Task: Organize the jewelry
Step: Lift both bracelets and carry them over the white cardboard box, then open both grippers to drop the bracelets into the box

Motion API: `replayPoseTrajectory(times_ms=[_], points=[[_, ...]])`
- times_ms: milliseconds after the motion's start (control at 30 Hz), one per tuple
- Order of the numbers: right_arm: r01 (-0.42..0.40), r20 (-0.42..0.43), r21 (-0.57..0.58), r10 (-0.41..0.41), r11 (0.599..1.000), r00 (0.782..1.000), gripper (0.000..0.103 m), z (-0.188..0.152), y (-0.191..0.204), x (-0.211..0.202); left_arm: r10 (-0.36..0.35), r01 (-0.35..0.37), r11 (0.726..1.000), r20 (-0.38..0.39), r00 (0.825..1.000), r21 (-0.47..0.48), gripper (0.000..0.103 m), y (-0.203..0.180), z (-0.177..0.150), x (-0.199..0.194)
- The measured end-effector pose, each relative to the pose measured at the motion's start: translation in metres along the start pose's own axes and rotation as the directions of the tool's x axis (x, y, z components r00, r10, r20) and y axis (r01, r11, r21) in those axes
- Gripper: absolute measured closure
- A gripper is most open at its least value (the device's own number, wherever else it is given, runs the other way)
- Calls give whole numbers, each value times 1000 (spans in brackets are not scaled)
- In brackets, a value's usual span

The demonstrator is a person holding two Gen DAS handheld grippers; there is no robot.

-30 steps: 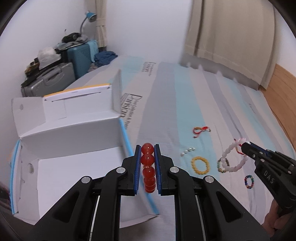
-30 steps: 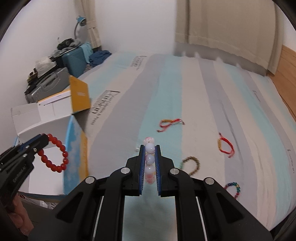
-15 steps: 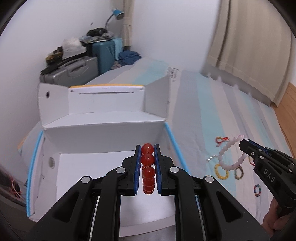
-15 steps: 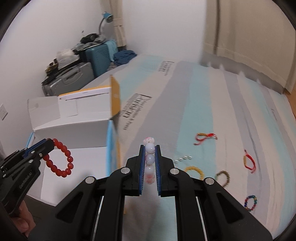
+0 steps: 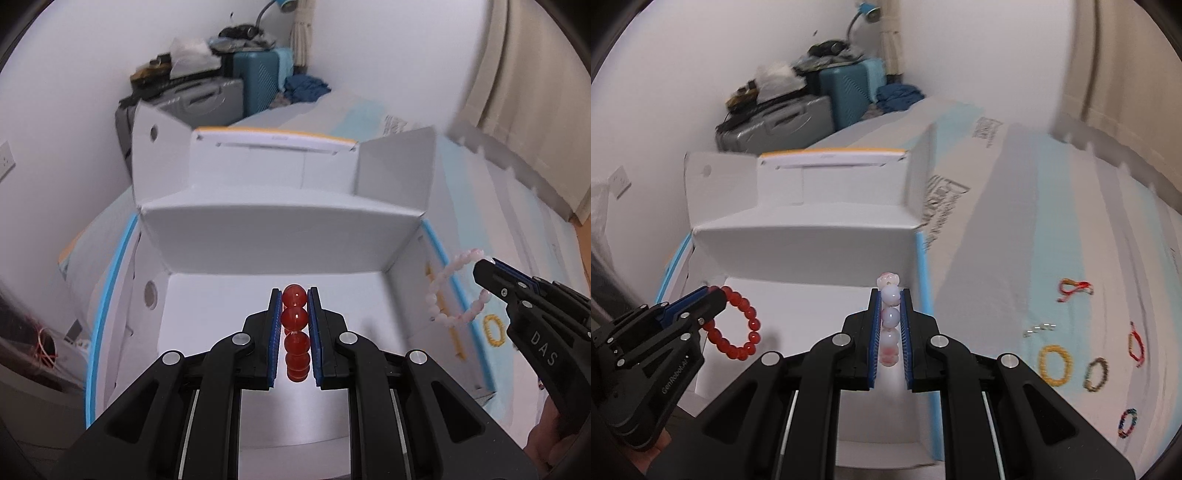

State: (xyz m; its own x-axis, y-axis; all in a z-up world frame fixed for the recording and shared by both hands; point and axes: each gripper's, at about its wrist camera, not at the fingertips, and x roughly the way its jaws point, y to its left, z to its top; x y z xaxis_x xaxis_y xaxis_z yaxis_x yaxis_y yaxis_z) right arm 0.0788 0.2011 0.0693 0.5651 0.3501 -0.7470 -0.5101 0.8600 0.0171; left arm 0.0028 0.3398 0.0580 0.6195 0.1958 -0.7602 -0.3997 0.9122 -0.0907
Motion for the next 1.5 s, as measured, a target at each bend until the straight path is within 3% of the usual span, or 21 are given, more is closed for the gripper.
replayPoseTrajectory(times_ms=[300, 633, 1000, 1033, 1067, 1167, 1233, 1300, 1500], points=[[-45, -136, -31, 40, 998, 990, 94, -10, 33, 48, 9, -9, 1000, -134, 991, 3, 90, 29, -19, 40], [-32, -237, -26, 25, 999, 971, 94, -26, 39, 81, 71, -63, 997, -247, 966, 42, 90, 41, -32, 63], [-28, -274, -15, 22, 1000, 962, 91, -33, 34, 90, 93, -87, 996, -239, 967, 36, 88, 41, -32, 58], [-29, -279, -9, 26, 1000, 960, 87, -33, 33, 89, 95, -89, 995, -236, 967, 33, 88, 41, -31, 57], [-30, -280, -7, 27, 1000, 960, 77, -32, 33, 90, 96, -91, 995, -232, 968, 32, 87, 41, -30, 55], [-29, -246, -11, 26, 1000, 969, 60, -30, 31, 81, 102, -99, 995, -208, 973, 22, 75, 40, -28, 46], [-37, -232, 0, 36, 999, 972, 53, -27, 28, 76, 115, -114, 993, -190, 975, 12, 61, 42, -26, 41], [-35, -214, 4, 35, 999, 976, 40, -25, 26, 70, 135, -136, 991, -175, 975, 7, 56, 43, -24, 36], [-19, -160, 22, 22, 1000, 987, 26, -17, 15, 52, 156, -158, 988, -131, 979, -1, 27, 41, -18, 27]])
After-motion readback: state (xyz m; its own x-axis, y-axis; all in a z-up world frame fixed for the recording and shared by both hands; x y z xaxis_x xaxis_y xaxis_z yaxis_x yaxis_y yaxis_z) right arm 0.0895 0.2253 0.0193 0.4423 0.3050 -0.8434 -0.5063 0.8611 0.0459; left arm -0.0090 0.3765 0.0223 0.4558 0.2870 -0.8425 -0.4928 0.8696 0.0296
